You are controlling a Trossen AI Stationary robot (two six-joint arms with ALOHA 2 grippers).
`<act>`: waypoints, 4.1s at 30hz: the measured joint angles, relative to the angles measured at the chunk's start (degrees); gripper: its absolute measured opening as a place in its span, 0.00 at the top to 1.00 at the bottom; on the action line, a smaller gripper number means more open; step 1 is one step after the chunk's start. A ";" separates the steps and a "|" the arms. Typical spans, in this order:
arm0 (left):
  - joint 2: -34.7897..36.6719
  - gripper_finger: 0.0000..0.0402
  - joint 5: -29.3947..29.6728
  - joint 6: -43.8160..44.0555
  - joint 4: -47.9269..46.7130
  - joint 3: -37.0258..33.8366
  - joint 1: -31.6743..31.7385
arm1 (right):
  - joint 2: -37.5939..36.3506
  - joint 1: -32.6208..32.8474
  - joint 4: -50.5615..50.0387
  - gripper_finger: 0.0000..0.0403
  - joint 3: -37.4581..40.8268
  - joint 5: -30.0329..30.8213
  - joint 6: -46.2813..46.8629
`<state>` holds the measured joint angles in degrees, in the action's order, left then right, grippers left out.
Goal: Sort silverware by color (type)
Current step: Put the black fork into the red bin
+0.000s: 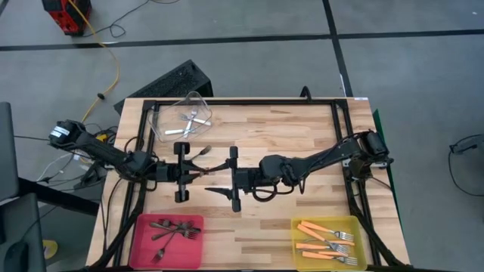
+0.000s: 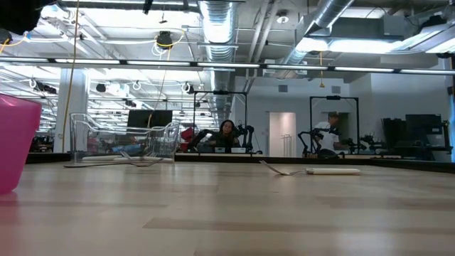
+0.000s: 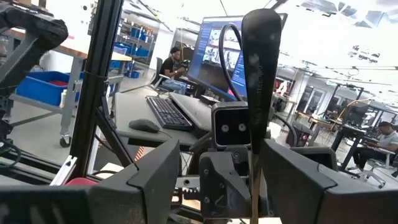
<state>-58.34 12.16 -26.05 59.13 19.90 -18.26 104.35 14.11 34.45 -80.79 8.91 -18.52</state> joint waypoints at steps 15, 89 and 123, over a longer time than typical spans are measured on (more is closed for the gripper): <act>-5.02 1.00 1.60 -1.94 7.15 0.00 -1.91 | -0.04 0.11 -5.75 0.38 0.00 8.58 0.42; 33.81 0.59 28.48 16.13 -55.29 11.63 -9.51 | 15.42 2.34 20.39 0.92 -5.35 -12.51 12.33; 40.52 0.59 29.22 15.69 -55.47 14.19 -9.46 | 41.88 -4.98 -22.22 0.92 -48.72 -36.99 43.69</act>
<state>-17.82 41.39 -10.36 3.66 34.09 -27.73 146.23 9.13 12.23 -129.51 -28.08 25.18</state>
